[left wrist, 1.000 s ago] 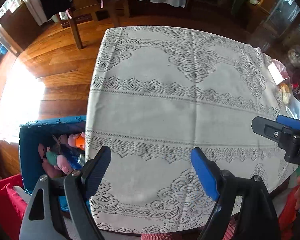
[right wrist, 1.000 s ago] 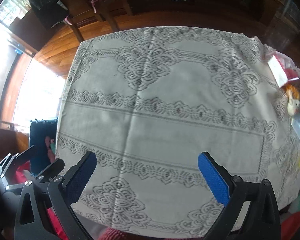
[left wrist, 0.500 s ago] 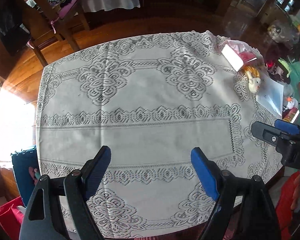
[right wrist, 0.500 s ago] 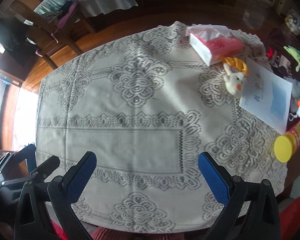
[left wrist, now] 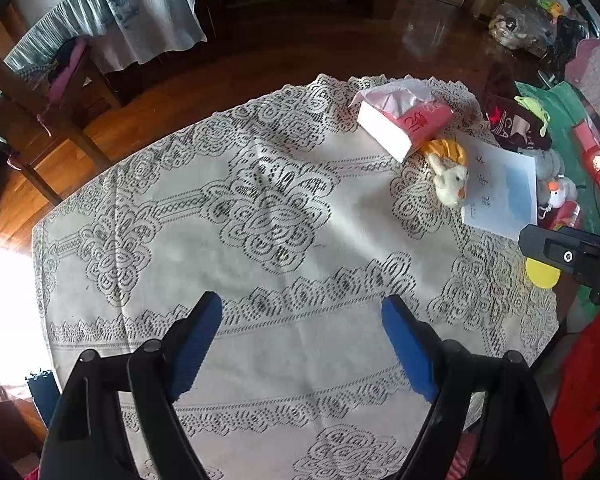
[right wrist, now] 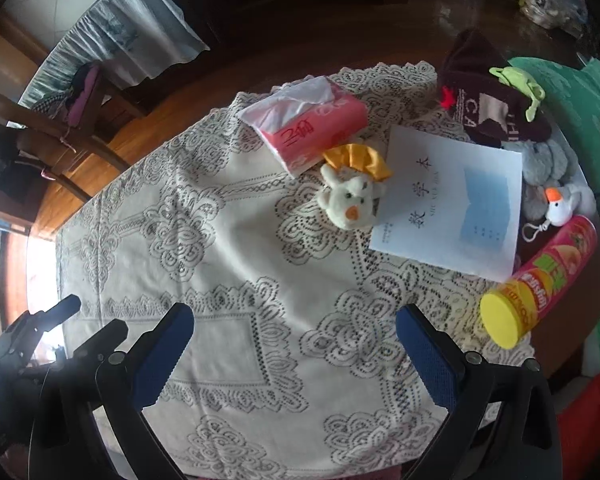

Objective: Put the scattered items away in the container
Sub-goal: 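Close the right tool on the pink tissue pack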

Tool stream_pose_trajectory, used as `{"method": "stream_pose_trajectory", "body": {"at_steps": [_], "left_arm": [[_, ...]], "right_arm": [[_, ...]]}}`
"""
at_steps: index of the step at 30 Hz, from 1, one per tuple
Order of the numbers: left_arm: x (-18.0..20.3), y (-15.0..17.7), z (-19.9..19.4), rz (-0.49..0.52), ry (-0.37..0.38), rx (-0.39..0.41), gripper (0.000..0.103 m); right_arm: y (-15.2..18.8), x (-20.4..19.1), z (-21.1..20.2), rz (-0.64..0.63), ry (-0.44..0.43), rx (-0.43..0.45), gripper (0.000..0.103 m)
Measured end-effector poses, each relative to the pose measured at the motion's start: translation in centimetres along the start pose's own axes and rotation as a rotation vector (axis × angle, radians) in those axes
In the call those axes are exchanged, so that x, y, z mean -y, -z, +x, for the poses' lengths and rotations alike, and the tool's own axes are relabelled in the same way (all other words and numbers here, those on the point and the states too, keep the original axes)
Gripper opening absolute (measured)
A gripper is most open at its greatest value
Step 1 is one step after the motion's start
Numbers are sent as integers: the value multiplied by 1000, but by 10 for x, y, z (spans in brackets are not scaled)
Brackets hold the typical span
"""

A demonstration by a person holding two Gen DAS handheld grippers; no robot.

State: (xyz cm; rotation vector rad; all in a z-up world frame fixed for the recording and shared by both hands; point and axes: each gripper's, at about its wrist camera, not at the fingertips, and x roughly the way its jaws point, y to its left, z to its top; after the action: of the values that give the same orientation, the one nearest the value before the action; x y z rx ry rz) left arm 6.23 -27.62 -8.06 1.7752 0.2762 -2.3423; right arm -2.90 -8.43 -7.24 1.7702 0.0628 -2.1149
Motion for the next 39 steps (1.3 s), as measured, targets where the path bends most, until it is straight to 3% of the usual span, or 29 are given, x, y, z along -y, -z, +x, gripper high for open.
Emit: {"method": "stream_pose_trajectory", "body": {"at_steps": [6, 9, 17, 19, 21, 29, 33, 39], "left_arm": [[37, -50, 33, -97, -28, -11, 82], [51, -68, 53, -125, -48, -24, 82], [75, -106, 110, -114, -19, -40, 82], [79, -113, 124, -100, -21, -42, 82], [84, -120, 137, -88, -29, -46, 82], [94, -130, 168, -57, 2, -45, 82], [95, -133, 178, -51, 23, -37, 82], [101, -138, 171, -2, 39, 11, 82]], "right_arm": [[-60, 48, 17, -69, -32, -30, 99], [-90, 66, 32, -116, -38, -58, 74], [-160, 78, 80, -161, -116, -86, 76], [-172, 76, 92, -160, -131, -90, 91], [-182, 74, 106, -163, -142, -92, 95], [-198, 65, 151, -193, -185, -137, 95], [-202, 62, 163, -207, -233, -167, 83], [-207, 58, 168, -229, -236, -193, 81]]}}
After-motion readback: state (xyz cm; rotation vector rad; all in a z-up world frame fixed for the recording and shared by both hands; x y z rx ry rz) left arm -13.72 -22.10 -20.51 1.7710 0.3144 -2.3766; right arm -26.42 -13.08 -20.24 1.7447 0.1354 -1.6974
